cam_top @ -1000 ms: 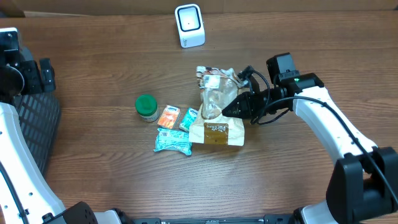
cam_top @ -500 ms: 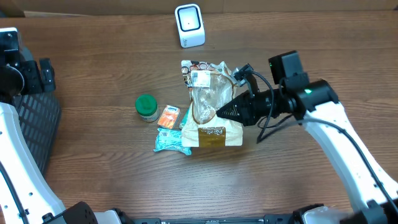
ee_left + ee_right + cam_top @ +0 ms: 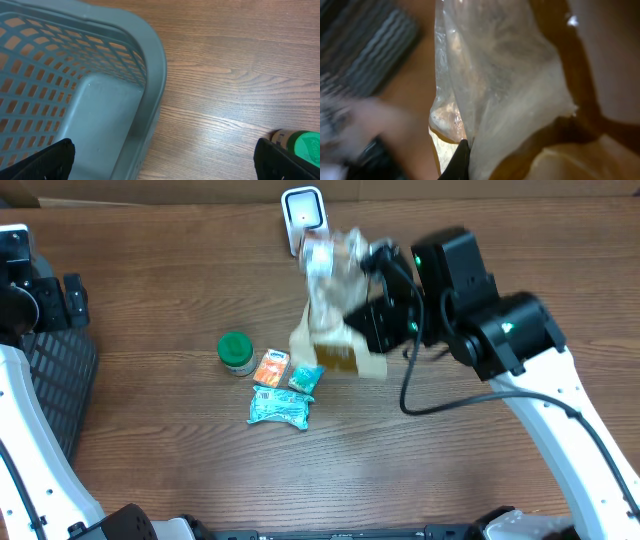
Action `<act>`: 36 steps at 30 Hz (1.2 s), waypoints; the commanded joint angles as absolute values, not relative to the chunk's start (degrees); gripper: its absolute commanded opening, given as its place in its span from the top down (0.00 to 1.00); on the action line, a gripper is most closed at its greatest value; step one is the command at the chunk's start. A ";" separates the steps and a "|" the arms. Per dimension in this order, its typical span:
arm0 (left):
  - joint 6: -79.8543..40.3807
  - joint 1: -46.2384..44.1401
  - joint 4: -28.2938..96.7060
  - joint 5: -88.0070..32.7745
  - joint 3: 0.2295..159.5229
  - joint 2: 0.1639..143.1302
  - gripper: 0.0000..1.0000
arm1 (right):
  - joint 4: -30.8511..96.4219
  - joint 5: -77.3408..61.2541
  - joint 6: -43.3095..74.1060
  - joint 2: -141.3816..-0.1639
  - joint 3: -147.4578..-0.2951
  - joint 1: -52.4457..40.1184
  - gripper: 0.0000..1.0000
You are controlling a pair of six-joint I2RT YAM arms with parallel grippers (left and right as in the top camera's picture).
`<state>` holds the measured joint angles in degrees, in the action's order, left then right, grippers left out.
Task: Scan the item barcode
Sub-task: 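Lift the bag and raise it toward the white barcode scanner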
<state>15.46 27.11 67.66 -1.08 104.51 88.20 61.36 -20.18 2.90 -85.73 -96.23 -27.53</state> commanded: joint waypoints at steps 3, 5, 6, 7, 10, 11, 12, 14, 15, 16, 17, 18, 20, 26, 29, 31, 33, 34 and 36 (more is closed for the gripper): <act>16.73 27.35 67.46 -1.10 104.75 88.49 0.00 | 59.79 10.35 4.86 -93.84 -109.25 -30.44 0.96; 16.73 27.33 67.46 -1.13 104.77 88.49 0.01 | 56.34 18.55 3.33 -96.75 -110.52 -31.20 0.96; 16.73 27.33 67.48 -1.10 104.75 88.51 0.00 | 54.46 21.69 2.28 -97.91 -110.50 -31.53 0.96; 16.73 27.35 67.46 -1.10 104.75 88.51 0.00 | 52.56 25.45 1.19 -99.31 -110.50 -31.83 0.96; 16.73 27.35 67.46 -1.10 104.75 88.51 0.00 | 45.52 36.18 -4.25 -105.03 -110.48 -32.25 0.96; 16.73 27.35 67.46 -1.10 104.75 88.51 0.00 | 43.81 37.32 -6.68 -106.65 -110.48 -32.25 0.96; 16.73 27.35 67.46 -1.10 104.75 88.49 0.00 | 42.28 38.22 -8.93 -108.12 -110.48 -32.25 0.96; 16.73 27.35 67.46 -1.10 104.75 88.51 0.00 | 38.54 40.51 -15.64 -111.39 -110.48 -32.25 0.96; 16.73 27.35 67.46 -1.10 104.75 88.49 0.00 | 37.04 41.30 -18.17 -112.71 -110.48 -32.25 0.96; 16.73 27.35 67.46 -1.10 104.75 88.51 0.01 | 34.94 42.59 -21.02 -114.30 -110.48 -32.29 0.96; 16.73 27.35 67.46 -1.10 104.75 88.51 0.00 | 32.93 44.03 -23.24 -115.70 -110.48 -32.32 0.96; 16.73 27.35 67.46 -1.10 104.77 88.51 0.00 | 30.98 45.30 -25.08 -117.03 -110.48 -32.29 0.96; 16.73 27.35 67.46 -1.10 104.75 88.51 0.00 | 26.76 47.62 -28.60 -119.55 -110.48 -32.32 0.96; 16.73 27.35 67.46 -1.10 104.75 88.51 0.00 | 16.14 51.16 -40.77 -128.16 -110.48 -33.43 0.96; 16.73 27.35 67.46 -1.10 104.75 88.51 0.00 | 11.07 56.10 -43.48 -131.85 -110.45 -34.11 0.96; 16.73 27.35 67.46 -1.10 104.75 88.51 0.00 | 8.84 57.30 -45.95 -134.15 -110.30 -34.57 0.96; 16.73 27.35 67.46 -1.10 104.75 88.51 0.00 | 7.16 58.48 -46.81 -135.87 -110.28 -34.79 0.96; 16.73 27.35 67.46 -1.10 104.75 88.51 0.00 | 6.00 59.18 -46.83 -136.75 -110.28 -34.79 0.96; 16.73 27.33 67.46 -1.13 104.75 88.51 0.00 | 5.63 59.13 -46.83 -137.73 -110.28 -34.83 0.96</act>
